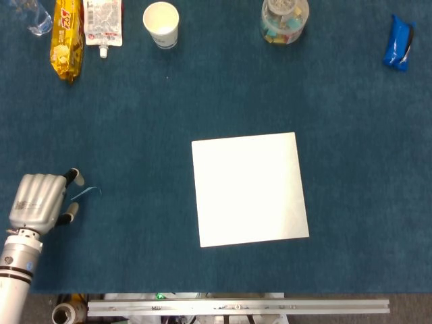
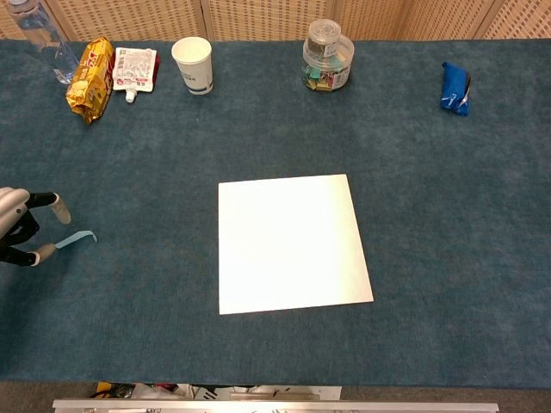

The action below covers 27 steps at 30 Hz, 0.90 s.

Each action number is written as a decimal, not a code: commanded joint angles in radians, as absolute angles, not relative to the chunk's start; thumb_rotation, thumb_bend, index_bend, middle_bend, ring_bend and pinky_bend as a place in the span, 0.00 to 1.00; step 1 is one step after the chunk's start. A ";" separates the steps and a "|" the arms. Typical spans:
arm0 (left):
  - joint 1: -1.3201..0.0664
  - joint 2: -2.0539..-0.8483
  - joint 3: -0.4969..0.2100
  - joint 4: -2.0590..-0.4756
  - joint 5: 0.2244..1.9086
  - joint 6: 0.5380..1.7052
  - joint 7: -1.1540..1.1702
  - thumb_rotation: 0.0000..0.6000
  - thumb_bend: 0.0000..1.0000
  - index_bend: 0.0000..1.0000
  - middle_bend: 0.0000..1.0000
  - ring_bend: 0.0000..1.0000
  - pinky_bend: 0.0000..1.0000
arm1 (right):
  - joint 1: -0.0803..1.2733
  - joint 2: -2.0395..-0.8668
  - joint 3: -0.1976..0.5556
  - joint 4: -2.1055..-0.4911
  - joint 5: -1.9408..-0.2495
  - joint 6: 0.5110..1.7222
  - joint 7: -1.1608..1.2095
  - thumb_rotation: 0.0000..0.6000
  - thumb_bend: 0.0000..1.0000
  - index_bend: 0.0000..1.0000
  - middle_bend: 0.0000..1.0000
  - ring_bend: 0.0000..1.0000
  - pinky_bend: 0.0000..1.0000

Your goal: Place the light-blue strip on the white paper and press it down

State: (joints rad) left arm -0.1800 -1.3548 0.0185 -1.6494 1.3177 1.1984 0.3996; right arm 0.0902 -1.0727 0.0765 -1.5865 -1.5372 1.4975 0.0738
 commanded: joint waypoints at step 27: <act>-0.186 -1.457 -0.018 -1.610 1.134 1.214 0.477 0.78 0.25 0.46 1.00 1.00 1.00 | 0.077 -1.060 0.065 -1.595 -1.544 1.513 0.081 1.00 0.23 0.26 0.41 0.38 0.48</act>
State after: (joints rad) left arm -0.1843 -1.4550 -0.0169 -1.6120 1.1371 1.2138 0.4750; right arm 0.0769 -1.0604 0.0648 -1.5950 -1.5435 1.5126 0.0810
